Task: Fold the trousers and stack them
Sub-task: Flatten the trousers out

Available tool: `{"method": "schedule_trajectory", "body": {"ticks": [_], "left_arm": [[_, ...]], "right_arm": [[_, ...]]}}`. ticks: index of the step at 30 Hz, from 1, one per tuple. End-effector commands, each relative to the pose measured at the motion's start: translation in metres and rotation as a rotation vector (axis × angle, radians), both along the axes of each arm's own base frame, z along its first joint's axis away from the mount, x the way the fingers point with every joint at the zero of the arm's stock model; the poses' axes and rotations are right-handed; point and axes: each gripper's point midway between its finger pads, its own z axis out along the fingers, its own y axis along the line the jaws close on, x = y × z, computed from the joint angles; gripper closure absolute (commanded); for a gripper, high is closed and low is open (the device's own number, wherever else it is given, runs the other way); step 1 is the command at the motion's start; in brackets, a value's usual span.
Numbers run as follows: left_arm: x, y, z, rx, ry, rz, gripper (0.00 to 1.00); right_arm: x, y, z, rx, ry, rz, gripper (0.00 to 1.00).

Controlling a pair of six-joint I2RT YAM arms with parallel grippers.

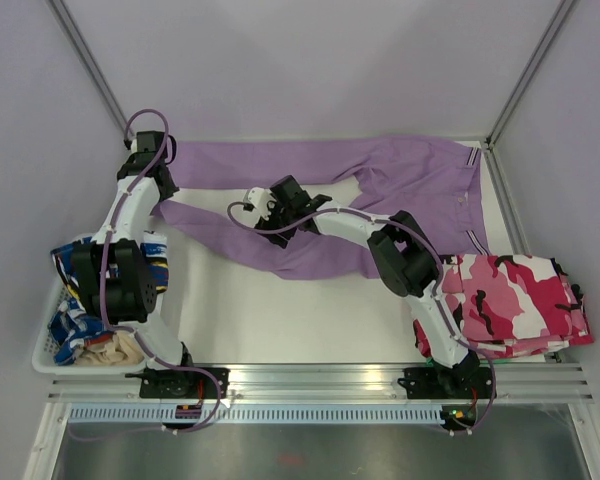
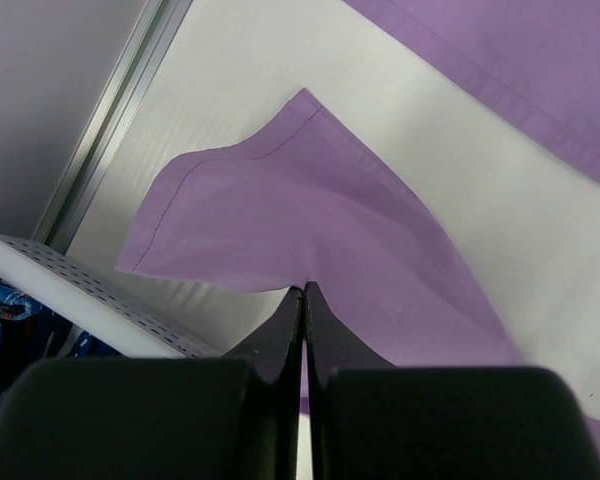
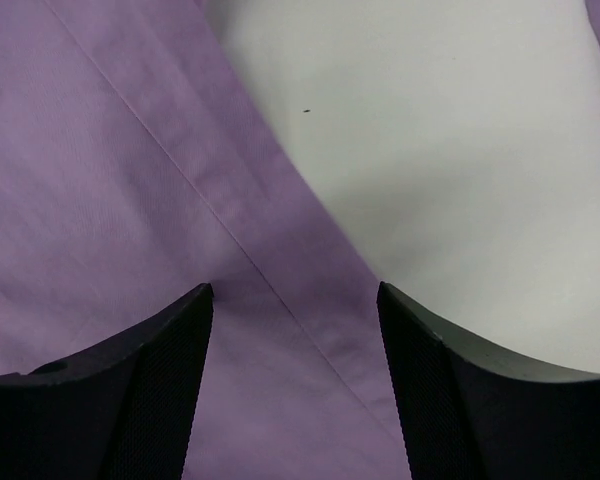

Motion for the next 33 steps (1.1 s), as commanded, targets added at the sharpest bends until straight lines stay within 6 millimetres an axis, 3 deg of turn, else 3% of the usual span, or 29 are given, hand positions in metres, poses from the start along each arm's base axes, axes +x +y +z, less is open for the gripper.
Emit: {"method": "schedule_trajectory", "body": {"ticks": [1,7,10,11,15,16,18,20,22,23,24,27,33], "left_arm": [[0.004,0.004,0.014,0.018,-0.045,-0.025,0.98],[0.002,0.006,0.014,0.025,-0.043,-0.021,0.98],[0.0,0.008,0.015,0.033,-0.042,-0.016,0.98],[0.0,0.008,0.015,0.036,-0.041,-0.017,0.98],[-0.001,0.011,0.018,0.052,-0.04,-0.014,0.98],[-0.001,0.012,0.019,0.056,-0.042,-0.013,0.98],[-0.001,0.015,0.024,0.075,-0.047,-0.015,0.98],[-0.001,0.017,0.033,0.106,-0.049,-0.029,0.98],[0.002,0.024,0.051,0.157,-0.052,-0.048,0.98],[0.002,0.027,0.056,0.171,-0.045,-0.049,0.98],[-0.001,0.031,0.056,0.192,-0.012,-0.04,0.98],[0.0,0.036,0.078,0.244,-0.013,-0.068,0.98],[-0.012,0.052,0.114,0.418,0.069,-0.149,0.98]], "right_arm": [[0.021,-0.01,-0.005,0.002,-0.001,-0.064,0.26],[0.025,-0.023,-0.023,-0.018,0.083,-0.09,0.28],[0.019,-0.031,-0.038,-0.042,0.134,-0.102,0.44],[0.017,-0.033,-0.041,-0.042,0.146,-0.105,0.59],[0.004,-0.037,-0.048,-0.035,0.199,-0.103,0.81],[0.001,-0.039,-0.051,-0.032,0.212,-0.106,0.95],[-0.003,-0.039,-0.048,-0.016,0.22,-0.11,1.0],[-0.004,-0.036,-0.038,0.024,0.226,-0.121,1.0],[-0.006,-0.029,-0.013,0.099,0.212,-0.131,1.0],[-0.005,-0.026,0.01,0.143,0.185,-0.13,1.0],[-0.01,-0.027,0.014,0.16,0.186,-0.133,1.0],[-0.006,-0.021,0.058,0.268,0.124,-0.143,1.0],[0.011,-0.022,0.137,0.436,-0.004,-0.244,1.0]]}}
